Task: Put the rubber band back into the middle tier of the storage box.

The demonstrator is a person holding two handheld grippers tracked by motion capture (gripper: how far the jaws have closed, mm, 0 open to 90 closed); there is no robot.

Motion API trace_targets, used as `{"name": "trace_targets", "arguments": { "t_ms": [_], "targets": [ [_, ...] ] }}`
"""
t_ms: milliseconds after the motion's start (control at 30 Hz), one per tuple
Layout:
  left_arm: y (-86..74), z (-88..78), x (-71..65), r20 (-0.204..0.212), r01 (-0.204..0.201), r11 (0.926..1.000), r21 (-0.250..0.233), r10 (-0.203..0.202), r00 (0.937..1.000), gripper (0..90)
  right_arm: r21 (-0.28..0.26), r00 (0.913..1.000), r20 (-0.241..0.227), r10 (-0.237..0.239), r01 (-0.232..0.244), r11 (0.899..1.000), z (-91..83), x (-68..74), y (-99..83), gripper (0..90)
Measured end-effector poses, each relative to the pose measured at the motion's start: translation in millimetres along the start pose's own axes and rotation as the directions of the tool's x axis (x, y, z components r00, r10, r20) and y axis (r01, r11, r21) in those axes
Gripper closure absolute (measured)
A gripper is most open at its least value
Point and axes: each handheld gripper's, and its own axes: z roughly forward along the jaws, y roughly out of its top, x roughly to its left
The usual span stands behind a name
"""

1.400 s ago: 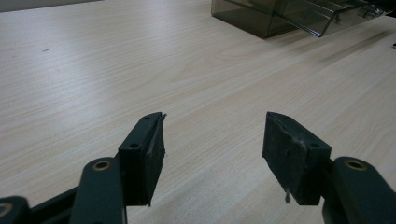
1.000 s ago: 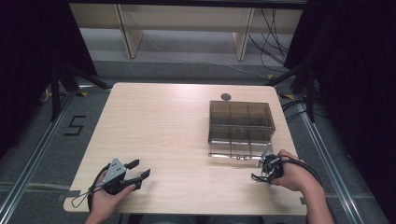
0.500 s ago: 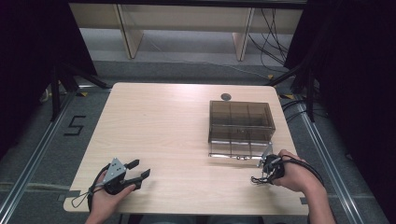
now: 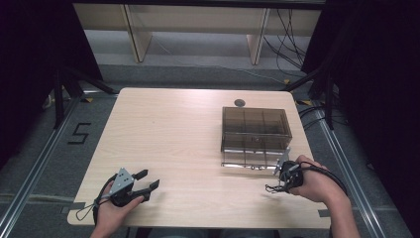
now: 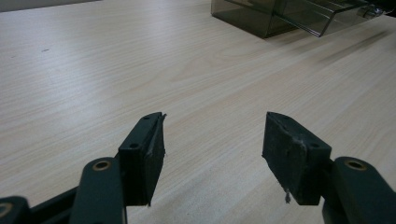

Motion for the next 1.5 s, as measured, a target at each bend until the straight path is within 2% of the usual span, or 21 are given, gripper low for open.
{"name": "trace_targets", "arguments": {
  "t_ms": [33, 67, 100, 167, 333, 467, 533, 567, 633, 667, 700, 800, 833, 867, 900, 1000, 1267, 1367, 1400, 1467, 1500],
  "targets": [
    [0.0, 0.0, 0.0, 0.000, 0.000, 1.0000, 0.000, 0.000, 1.0000, 38.3, 0.000, 1.0000, 0.000, 0.000, 0.000, 1.000, 0.0, 0.0, 0.0, 88.7],
    [-0.1, -0.2, 0.1, 0.000, 0.001, 1.0000, 0.000, -0.001, 1.0000, 38.3, -0.009, 0.9994, -0.003, -0.033, 0.033, 0.999, -2.2, -1.9, 1.6, 88.7],
    [-0.1, -0.2, 0.2, 0.001, 0.002, 1.0000, -0.002, -0.002, 1.0000, 38.2, -0.001, 1.0000, 0.003, -0.004, 0.004, 1.000, -4.3, -0.5, 2.4, 88.7],
    [-0.1, -0.2, 0.2, 0.000, 0.003, 1.0000, -0.002, -0.003, 1.0000, 38.2, -0.012, 0.9995, 0.000, -0.031, 0.031, 0.999, -6.5, -2.4, 3.8, 88.7],
    [-0.2, -0.2, 0.3, 0.001, 0.003, 1.0000, -0.004, -0.003, 1.0000, 38.2, -0.010, 0.9999, 0.015, -0.008, 0.008, 1.000, -13.5, -2.8, 7.0, 88.7],
    [-0.1, -0.3, 0.4, 0.001, 0.002, 1.0000, 0.000, -0.002, 1.0000, 38.2, -0.019, 0.9994, 0.011, -0.033, 0.034, 0.999, -15.5, -5.2, 8.8, 88.7],
    [-0.1, -0.3, 0.4, 0.001, 0.003, 1.0000, -0.001, -0.003, 1.0000, 38.2, -0.001, 0.9998, 0.020, -0.005, 0.005, 1.000, -18.8, -4.3, 10.4, 88.7],
    [-0.1, -0.3, 0.4, 0.001, 0.003, 1.0000, -0.001, -0.003, 1.0000, 38.2, -0.013, 0.9995, 0.010, -0.030, 0.030, 0.999, -19.4, -6.6, 10.6, 88.7],
    [0.0, -0.2, 0.4, 0.001, 0.003, 1.0000, -0.001, -0.003, 1.0000, 38.2, -0.017, 0.9994, 0.014, -0.031, 0.031, 0.999, -20.2, -7.0, 10.8, 88.7],
    [-0.1, -0.3, 0.4, 0.000, 0.003, 1.0000, 0.000, -0.003, 1.0000, 38.2, -0.014, 0.9998, 0.018, -0.011, 0.012, 1.000, -21.6, -6.2, 11.3, 88.6],
    [-0.1, -0.2, 0.4, 0.000, 0.004, 1.0000, 0.000, -0.004, 1.0000, 38.2, -0.020, 0.9992, 0.015, -0.036, 0.036, 0.999, -22.5, -9.3, 12.6, 88.7],
    [-0.1, -0.2, 0.5, 0.001, 0.005, 1.0000, -0.001, -0.005, 1.0000, 38.2, -0.012, 0.9994, 0.018, -0.030, 0.030, 0.999, -25.0, -10.4, 15.0, 88.7],
    [0.0, -0.4, 0.6, 0.001, 0.005, 1.0000, 0.002, -0.005, 1.0000, 38.2, -0.010, 0.9997, 0.023, -0.010, 0.010, 1.000, -26.2, -9.9, 15.1, 88.7],
    [0.0, -0.3, 0.6, 0.001, 0.005, 1.0000, 0.002, -0.005, 1.0000, 38.2, -0.014, 0.9990, 0.013, -0.042, 0.042, 0.999, -26.3, -12.6, 16.1, 88.6],
    [-0.1, -0.3, 0.5, 0.001, 0.005, 1.0000, 0.000, -0.005, 1.0000, 38.2, -0.011, 0.9997, 0.019, -0.012, 0.012, 1.000, -27.4, -11.5, 16.5, 88.7],
    [-0.1, -0.3, 0.5, 0.001, 0.004, 1.0000, -0.001, -0.004, 1.0000, 38.2, -0.006, 0.9998, 0.019, -0.002, 0.003, 1.000, -29.2, -13.0, 18.4, 88.7],
    [0.1, -0.6, 0.6, 0.001, 0.004, 1.0000, 0.004, -0.004, 1.0000, 38.2, -0.023, 0.9989, 0.024, -0.040, 0.041, 0.999, -33.7, -19.6, 22.9, 88.7],
    [0.1, -0.5, 0.7, 0.002, 0.003, 1.0000, 0.004, -0.003, 1.0000, 38.2, -0.016, 0.9997, 0.024, -0.004, 0.005, 1.000, -35.9, -18.2, 23.9, 88.7],
    [-0.1, -0.2, 0.5, 0.001, 0.005, 1.0000, -0.001, -0.005, 1.0000, 38.2, -0.027, 0.9990, 0.022, -0.038, 0.039, 0.999, -36.2, -21.4, 24.7, 88.7],
    [0.0, -0.5, 0.7, 0.001, 0.004, 1.0000, 0.002, -0.004, 1.0000, 38.2, -0.015, 0.9997, 0.024, -0.005, 0.006, 1.000, -38.1, -21.7, 26.6, 88.7],
    [0.0, -0.4, 1.1, 0.002, -0.001, 1.0000, -0.001, 0.001, 1.0000, 38.2, -0.025, 0.9995, 0.028, -0.016, 0.017, 1.000, -38.3, -23.3, 26.8, 88.7]
  ]
}}
